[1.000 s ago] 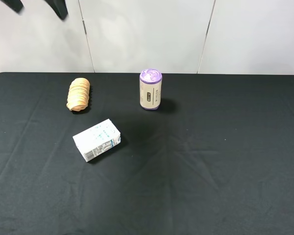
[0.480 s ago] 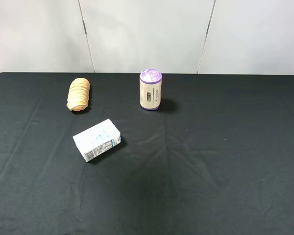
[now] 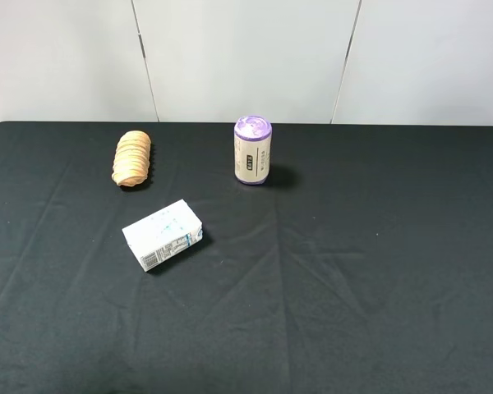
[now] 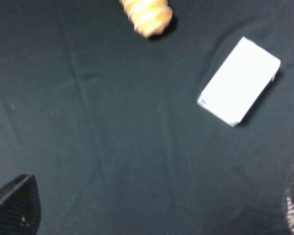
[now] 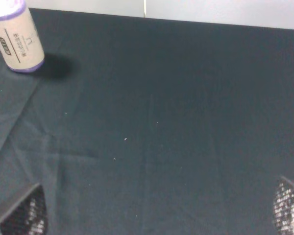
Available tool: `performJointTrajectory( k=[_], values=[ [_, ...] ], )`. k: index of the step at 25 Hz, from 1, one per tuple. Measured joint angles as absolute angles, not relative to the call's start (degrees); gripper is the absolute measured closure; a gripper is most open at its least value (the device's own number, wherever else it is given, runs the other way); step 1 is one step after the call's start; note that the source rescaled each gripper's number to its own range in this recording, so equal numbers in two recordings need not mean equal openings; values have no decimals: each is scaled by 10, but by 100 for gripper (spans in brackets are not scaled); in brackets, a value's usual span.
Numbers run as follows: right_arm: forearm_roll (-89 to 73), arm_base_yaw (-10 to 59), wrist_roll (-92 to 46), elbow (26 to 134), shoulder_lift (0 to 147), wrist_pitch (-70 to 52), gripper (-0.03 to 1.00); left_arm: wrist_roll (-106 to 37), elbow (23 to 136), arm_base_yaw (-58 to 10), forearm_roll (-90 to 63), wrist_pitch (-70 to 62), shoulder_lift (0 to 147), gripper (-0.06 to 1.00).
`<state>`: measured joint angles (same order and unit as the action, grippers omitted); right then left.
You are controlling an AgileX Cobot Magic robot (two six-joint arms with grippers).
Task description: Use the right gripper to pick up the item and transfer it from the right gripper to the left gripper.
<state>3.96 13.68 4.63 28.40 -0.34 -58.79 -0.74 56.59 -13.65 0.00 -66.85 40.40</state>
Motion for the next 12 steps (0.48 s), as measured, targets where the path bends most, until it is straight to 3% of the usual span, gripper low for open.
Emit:
performJointTrajectory(
  k=[12],
  values=[
    [40,137,46,284,-3,-588,-3,-6,371,-136,0,-668,66,-4]
  ],
)
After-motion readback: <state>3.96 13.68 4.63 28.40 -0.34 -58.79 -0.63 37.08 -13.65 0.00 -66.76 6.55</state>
